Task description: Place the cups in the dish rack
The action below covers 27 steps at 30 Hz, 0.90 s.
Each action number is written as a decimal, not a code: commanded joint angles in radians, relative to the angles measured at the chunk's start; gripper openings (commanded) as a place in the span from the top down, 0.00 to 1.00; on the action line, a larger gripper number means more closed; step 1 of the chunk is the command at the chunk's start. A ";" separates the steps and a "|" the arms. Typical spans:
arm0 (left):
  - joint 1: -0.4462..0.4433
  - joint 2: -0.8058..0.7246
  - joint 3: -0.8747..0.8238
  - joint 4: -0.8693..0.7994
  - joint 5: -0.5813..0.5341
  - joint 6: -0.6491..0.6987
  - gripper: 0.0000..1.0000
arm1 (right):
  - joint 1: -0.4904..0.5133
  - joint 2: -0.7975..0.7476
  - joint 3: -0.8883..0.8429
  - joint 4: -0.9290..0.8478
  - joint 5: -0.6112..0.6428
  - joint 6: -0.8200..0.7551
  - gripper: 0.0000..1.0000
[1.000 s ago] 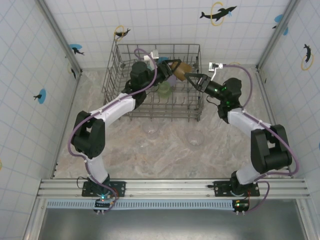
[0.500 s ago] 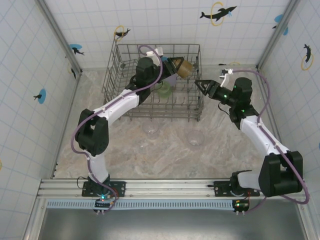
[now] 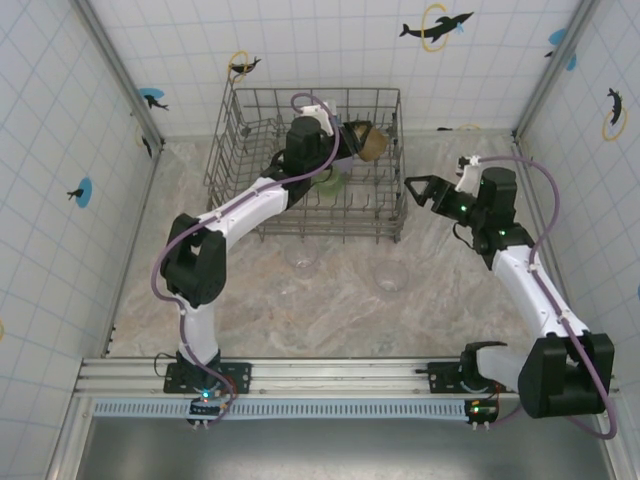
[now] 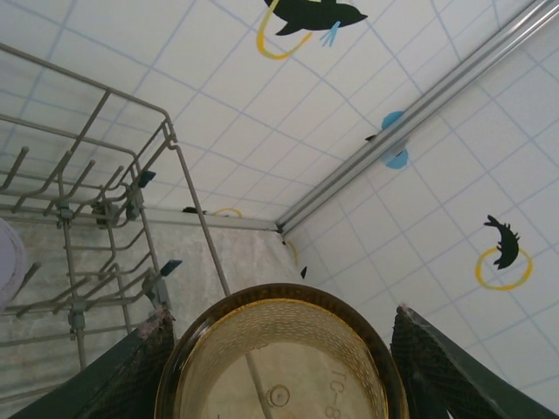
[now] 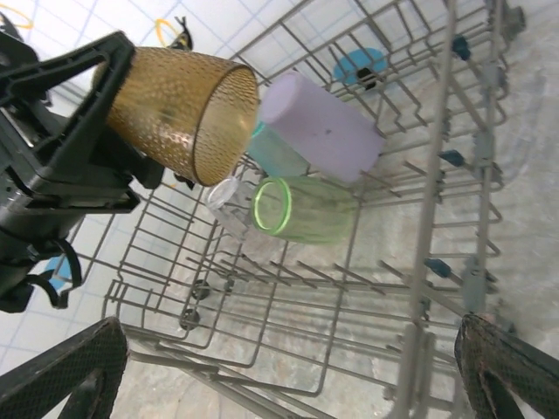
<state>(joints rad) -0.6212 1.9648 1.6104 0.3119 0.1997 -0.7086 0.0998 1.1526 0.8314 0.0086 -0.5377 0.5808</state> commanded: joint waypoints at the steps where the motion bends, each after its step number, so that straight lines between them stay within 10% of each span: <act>1: -0.009 0.036 0.066 -0.014 -0.034 0.070 1.00 | -0.012 -0.048 -0.021 -0.086 0.033 -0.064 0.00; 27: -0.069 0.201 0.228 -0.131 -0.174 0.371 1.00 | -0.062 -0.127 -0.054 -0.197 0.116 -0.146 0.00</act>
<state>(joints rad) -0.6876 2.1315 1.7950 0.1867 0.0509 -0.3920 0.0441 1.0454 0.7990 -0.1764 -0.4347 0.4515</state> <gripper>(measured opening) 0.625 0.995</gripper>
